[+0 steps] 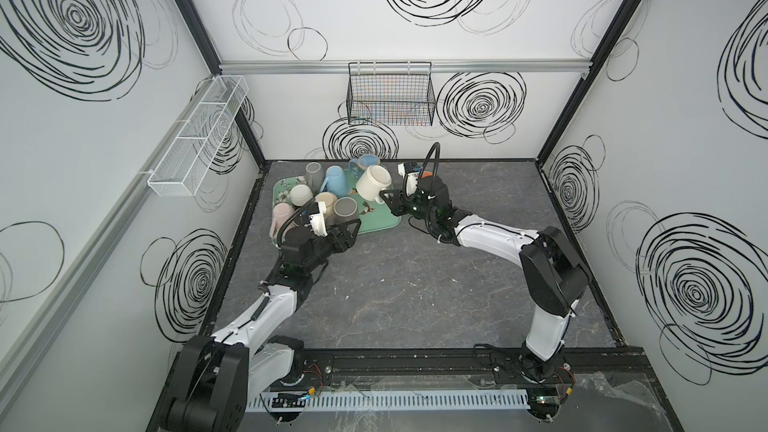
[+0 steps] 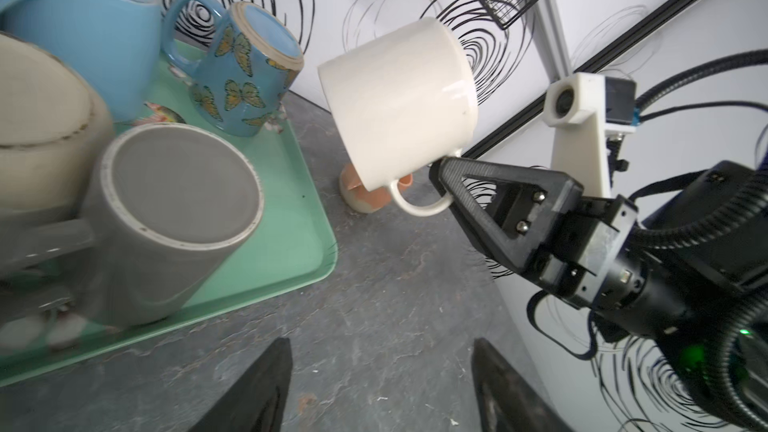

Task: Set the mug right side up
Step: 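Lift the upside-down white mug with the right gripper and tilt it toward the left gripper, then grasp the white mug's handle with the left gripper from the right gripper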

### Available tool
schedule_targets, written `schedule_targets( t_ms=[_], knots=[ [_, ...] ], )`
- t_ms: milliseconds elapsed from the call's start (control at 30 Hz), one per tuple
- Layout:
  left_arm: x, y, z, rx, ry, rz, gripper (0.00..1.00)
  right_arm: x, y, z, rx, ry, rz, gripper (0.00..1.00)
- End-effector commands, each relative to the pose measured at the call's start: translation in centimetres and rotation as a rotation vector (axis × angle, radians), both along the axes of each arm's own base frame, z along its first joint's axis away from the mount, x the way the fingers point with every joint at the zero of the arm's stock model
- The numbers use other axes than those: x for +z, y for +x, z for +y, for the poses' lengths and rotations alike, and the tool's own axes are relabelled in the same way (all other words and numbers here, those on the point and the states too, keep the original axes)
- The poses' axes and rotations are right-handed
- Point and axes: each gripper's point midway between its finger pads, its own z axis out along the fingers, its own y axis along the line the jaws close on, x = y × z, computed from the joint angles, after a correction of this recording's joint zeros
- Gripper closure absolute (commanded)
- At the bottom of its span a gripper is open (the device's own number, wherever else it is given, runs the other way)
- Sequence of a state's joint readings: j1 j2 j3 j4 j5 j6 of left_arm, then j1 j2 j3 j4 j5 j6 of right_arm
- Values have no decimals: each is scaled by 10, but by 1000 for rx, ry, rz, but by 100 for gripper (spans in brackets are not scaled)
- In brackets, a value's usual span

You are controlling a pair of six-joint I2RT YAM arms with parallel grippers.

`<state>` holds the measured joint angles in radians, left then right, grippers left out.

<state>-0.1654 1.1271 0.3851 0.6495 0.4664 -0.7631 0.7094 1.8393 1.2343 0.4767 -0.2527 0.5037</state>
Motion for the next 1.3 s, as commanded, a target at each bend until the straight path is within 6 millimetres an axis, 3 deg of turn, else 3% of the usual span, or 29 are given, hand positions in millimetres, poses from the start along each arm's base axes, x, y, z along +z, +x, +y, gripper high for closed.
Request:
schedule_targets(
  t_ms=[0,300,467,633,900,1033,1267],
  knots=[
    [41,0,-11,-60,-181,-124,27,90,-23,3,95,246,-135,100],
    [82,-10,-6,-81,-442,-282,26,142,-55,-1,222,330,-235,100],
    [101,-15,-7,-127,-546,-345,30,160,-69,-7,250,399,-261,100],
    [115,-19,-15,-154,-522,-387,29,167,-78,-4,296,448,-248,100],
    [162,-33,-24,-212,-491,-537,25,184,-96,4,369,487,-265,100],
    [165,-24,-29,-204,-468,-502,25,190,-103,5,395,509,-264,100],
    [171,-25,-30,-204,-491,-505,27,192,-114,4,419,542,-258,100]
  ],
)
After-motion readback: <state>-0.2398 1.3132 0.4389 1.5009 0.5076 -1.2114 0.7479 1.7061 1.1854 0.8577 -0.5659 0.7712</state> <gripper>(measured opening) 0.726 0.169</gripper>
